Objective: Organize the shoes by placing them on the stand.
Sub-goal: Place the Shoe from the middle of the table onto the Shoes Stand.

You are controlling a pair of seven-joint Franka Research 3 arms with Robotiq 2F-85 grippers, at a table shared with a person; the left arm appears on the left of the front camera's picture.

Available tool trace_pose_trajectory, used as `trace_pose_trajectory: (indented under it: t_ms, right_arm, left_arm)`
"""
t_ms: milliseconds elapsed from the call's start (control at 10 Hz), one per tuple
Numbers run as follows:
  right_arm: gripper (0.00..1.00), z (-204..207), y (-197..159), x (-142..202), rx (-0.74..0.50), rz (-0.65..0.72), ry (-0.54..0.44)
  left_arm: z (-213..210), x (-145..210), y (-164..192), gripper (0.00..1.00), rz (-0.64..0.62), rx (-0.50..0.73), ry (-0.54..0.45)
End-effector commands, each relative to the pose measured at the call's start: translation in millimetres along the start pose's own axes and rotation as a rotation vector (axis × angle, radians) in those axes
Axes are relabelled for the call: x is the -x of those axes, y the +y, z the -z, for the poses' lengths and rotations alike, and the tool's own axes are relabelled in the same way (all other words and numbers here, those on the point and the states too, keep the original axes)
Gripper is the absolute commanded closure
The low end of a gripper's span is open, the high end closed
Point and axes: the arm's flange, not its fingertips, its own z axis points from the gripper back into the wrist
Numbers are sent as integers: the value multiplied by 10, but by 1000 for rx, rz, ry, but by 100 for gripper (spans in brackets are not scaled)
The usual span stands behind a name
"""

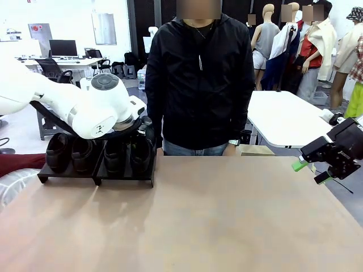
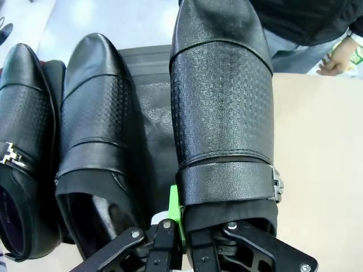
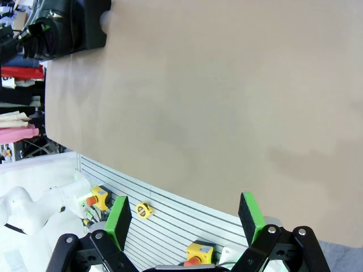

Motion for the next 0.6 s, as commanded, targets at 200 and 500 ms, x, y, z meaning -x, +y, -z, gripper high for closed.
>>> trace_pose_trajectory:
  t_ms: [200, 500]
  right_arm:
    - [0, -16, 17, 4, 11, 17, 8]
    - [0, -16, 17, 4, 11, 17, 8]
  left_arm:
    - [-33, -82, -57, 0, -31, -42, -22]
    - [-102, -74, -50, 0, -41, -38, -51]
